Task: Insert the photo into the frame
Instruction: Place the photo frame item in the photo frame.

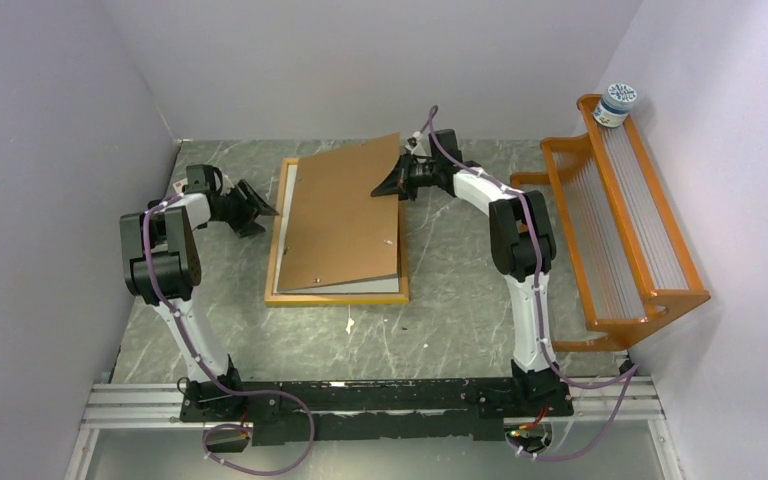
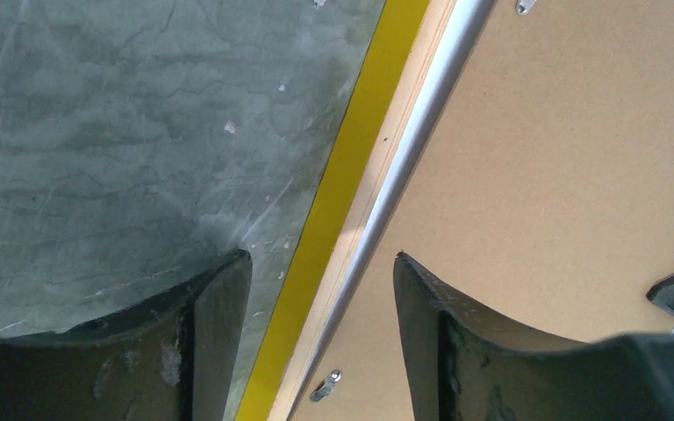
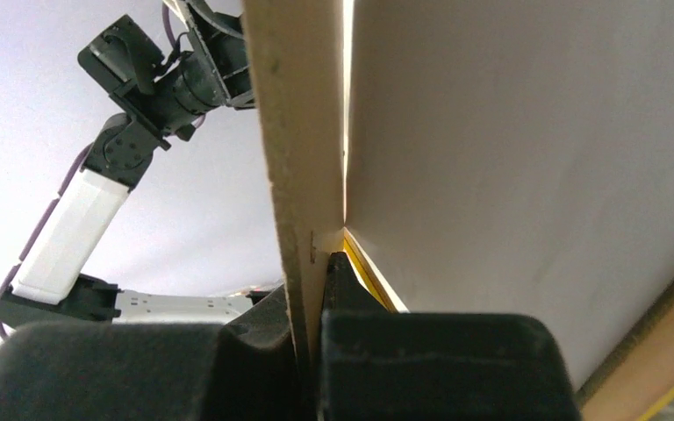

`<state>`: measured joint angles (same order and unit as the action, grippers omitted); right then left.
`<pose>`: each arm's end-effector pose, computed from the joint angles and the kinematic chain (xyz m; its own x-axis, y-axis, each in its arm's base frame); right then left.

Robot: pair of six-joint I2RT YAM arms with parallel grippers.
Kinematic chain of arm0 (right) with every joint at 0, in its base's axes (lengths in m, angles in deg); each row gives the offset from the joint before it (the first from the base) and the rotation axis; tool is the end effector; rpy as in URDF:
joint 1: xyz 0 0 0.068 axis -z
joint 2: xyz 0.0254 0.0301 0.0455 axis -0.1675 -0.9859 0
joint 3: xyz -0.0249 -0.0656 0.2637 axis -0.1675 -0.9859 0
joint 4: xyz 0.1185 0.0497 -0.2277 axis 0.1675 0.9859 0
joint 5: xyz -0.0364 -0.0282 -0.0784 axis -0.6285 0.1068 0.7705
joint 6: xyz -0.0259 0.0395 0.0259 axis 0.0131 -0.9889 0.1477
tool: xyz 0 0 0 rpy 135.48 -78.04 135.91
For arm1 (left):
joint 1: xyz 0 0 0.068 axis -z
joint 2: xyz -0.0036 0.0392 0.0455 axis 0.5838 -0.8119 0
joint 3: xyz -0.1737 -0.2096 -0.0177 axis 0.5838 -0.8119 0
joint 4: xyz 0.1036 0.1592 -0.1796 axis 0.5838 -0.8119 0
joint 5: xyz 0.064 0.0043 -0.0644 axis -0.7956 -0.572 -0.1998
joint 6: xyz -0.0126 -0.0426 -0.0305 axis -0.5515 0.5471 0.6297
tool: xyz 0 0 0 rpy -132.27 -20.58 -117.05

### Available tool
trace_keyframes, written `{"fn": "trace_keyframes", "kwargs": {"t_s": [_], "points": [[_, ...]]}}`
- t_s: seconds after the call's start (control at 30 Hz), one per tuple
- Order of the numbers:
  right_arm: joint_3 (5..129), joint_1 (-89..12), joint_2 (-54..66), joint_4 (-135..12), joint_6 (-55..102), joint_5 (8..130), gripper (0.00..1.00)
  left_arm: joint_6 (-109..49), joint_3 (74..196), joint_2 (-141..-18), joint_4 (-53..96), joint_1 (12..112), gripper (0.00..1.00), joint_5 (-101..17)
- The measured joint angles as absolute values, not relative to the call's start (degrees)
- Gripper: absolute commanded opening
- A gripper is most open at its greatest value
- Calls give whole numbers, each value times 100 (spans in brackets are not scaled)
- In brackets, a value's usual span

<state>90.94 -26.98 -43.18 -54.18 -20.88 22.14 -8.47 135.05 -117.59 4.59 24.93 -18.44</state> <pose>0.4746 0.1785 0.1835 -0.9810 0.1687 -0.0953 -0.0260 0.3730 0.9275 0.4030 0.0579 0.1501 -0.7524 -0.6200 -0.2223 -0.3454 0.6588 -0.6683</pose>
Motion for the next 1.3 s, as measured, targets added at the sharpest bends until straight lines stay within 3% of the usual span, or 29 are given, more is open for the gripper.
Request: {"fn": "trace_keyframes", "kwargs": {"t_s": [0.23,0.93,1.17,1.3], "points": [[9398,-2805,-4696,-5298,-2105,2033,0,-923,13511,-11783,311,2493,49,-1837],[9767,-2823,-5098,-5156,-2033,1856,1,-912,13568,-11986,252,2493,43,-1479],[9763,-2864,-5116,-5112,-2042,1939,29,-899,13588,-11999,210,2493,43,-1429],[9828,-2888,-5186,-4699,-1839,2145,53,-908,13750,-12041,35,2493,44,-1453]]}}
